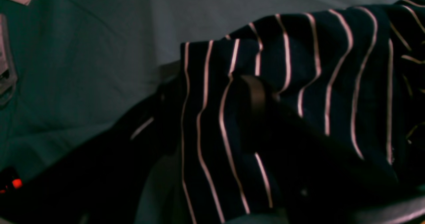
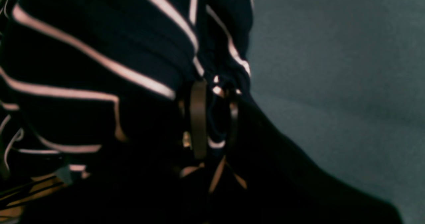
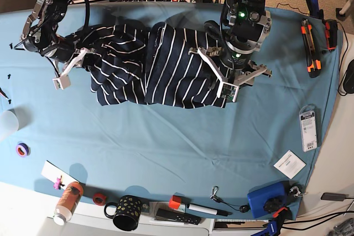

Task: Layout the t-shirt on the table in an organized manner, then fold the t-shirt properly
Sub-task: 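Grasp the shirt's collar end with the right gripper and fold it over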

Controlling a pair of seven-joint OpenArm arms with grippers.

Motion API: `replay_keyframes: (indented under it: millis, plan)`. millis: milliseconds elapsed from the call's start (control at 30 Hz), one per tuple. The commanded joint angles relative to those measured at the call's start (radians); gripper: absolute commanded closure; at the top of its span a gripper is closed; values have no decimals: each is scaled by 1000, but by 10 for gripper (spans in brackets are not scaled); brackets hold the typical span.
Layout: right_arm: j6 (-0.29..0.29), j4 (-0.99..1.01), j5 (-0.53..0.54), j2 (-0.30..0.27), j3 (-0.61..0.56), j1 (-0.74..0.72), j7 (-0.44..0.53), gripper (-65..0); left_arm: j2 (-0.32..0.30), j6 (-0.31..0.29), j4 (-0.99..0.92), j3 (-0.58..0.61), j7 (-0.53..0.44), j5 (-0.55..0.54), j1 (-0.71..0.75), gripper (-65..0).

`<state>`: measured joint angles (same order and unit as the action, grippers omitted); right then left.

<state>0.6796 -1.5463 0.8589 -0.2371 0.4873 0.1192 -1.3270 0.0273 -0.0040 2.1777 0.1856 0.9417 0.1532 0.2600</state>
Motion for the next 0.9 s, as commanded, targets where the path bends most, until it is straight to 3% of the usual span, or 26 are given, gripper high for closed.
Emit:
replay_keyframes:
  millis: [0,167,300,600,867]
  plan:
    - [5,-6,-23,-23,-1,0,8,0,6,3,16,2,-23,2,-5,-259]
    - [5,-6,-27,-109,-1,-7,97,0,6,3,16,2,-23,2,-5,-259]
    - [4,-6,-112,-163,37,-51,129,0,6,3,16,2,-23,2,-5,-259]
    - [4,-6,-190,-179,219,-159,132,0,6,3,16,2,-23,1,-5,-259]
    - [3,-163,-230,-176,193,-169,43,0,6,3,16,2,-23,-2,-5,-259]
